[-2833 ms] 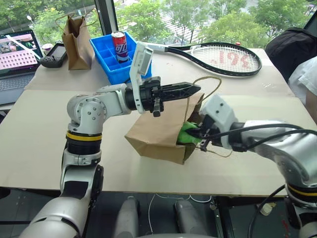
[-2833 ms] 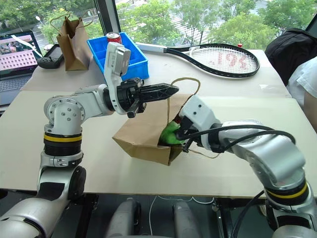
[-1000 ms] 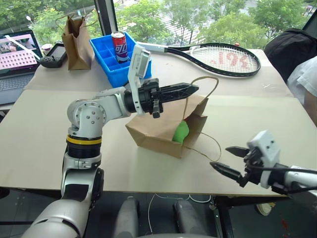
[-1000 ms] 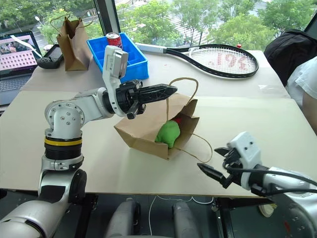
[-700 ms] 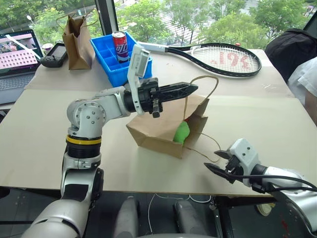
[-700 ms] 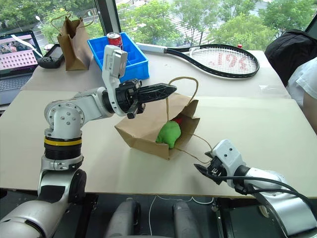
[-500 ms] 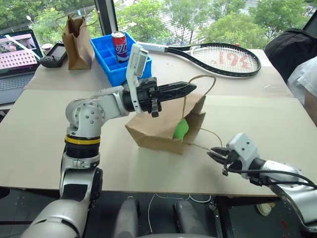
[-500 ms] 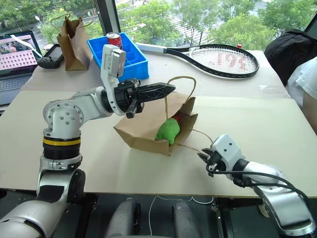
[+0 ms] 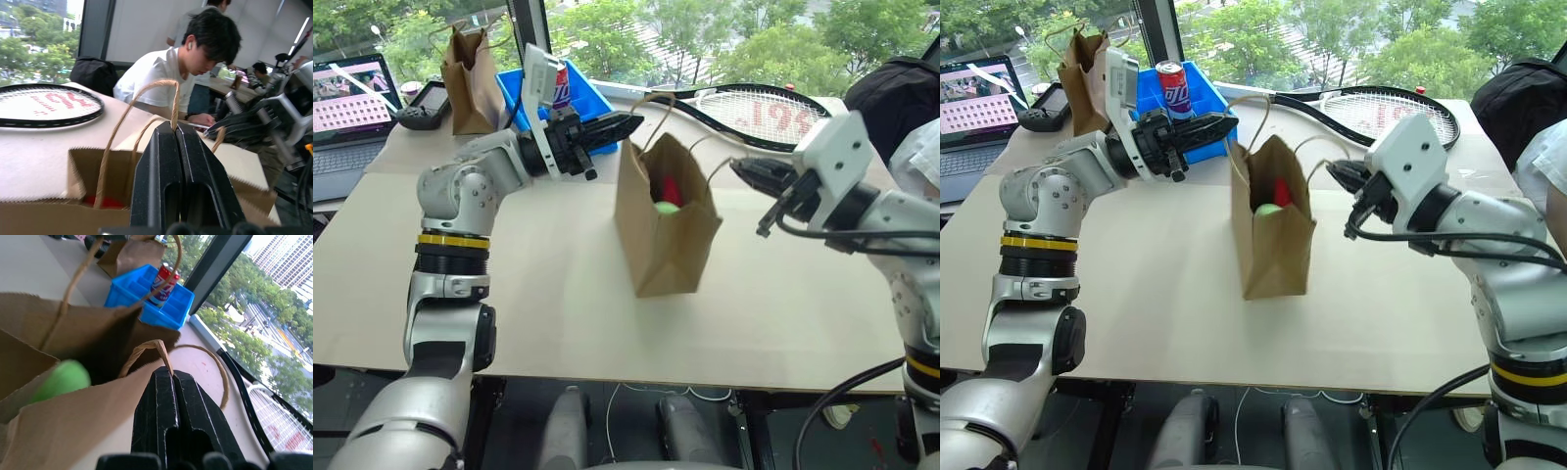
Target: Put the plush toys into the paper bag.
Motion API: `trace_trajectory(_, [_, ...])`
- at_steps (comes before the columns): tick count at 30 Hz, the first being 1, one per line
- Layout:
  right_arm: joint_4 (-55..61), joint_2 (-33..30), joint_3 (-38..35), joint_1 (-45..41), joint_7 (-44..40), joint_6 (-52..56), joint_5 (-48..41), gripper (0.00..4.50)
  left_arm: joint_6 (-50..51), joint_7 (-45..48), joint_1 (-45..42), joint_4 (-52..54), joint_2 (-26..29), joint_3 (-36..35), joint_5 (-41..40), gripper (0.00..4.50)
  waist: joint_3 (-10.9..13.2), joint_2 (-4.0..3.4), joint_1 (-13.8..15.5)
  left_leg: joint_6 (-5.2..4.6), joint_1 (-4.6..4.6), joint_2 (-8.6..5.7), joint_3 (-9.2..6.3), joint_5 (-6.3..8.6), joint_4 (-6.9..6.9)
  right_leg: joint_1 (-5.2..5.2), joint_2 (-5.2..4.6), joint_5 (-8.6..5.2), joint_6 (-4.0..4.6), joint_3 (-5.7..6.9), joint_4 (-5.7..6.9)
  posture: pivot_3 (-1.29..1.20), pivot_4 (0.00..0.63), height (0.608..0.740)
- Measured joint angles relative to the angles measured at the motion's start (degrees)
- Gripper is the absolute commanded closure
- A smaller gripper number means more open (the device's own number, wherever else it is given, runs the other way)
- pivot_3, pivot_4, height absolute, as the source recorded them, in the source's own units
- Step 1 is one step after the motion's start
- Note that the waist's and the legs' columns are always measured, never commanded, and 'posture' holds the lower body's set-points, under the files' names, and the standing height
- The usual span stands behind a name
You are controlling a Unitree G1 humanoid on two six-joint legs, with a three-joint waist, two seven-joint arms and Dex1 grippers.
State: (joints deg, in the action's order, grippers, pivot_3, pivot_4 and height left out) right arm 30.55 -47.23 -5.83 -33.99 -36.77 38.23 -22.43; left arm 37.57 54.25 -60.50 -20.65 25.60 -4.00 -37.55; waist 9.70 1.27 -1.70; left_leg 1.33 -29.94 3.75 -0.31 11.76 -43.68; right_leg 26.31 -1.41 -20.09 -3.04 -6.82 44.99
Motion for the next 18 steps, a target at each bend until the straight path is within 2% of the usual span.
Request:
trace_trajectory(6, [2.74,-1.52,0.65,-1.81,-1.67,4.62,-3.06,4.49,-2.08,-0.29,-0.14,-1.36,-0.33,-1.25,1.71,4.50,0.00,0.00,0.17,0.00,0.00,0.00,0.00,0.00,-0.01,0.00,-0.01,0.00,0.00,0.01,0.01,0.00,0.150,0.663])
trace_trajectory(11, [5.65,-2.02,0.68,0.16,-2.71,10.43,-7.51,4.49,-1.91,0.35,3.68,1.06,-0.24,0.04,3.07,4.50,0.00,0.00,0.15,0.00,0.03,0.02,-0.01,0.00,0.00,-0.01,0.00,0.01,0.01,0.01,0.05,0.00,0.150,0.663])
trace_trajectory(16, [7.66,-1.73,0.12,1.95,-2.75,15.43,-12.81,4.49,2.51,2.43,6.16,4.30,2.23,1.88,3.53,4.50,0.00,0.00,-0.13,0.00,0.03,0.03,-0.01,0.00,-0.02,-0.01,0.00,0.01,0.02,0.01,0.06,0.00,0.150,0.663])
trace_trajectory(18, [7.53,-1.18,-1.80,1.93,-2.47,17.69,-15.83,4.50,6.05,2.70,6.13,5.57,2.44,1.14,1.44,3.91,0.00,0.00,-0.21,0.00,0.03,0.02,-0.02,0.00,-0.03,-0.02,-0.01,0.01,0.02,0.02,0.07,0.00,0.150,0.663])
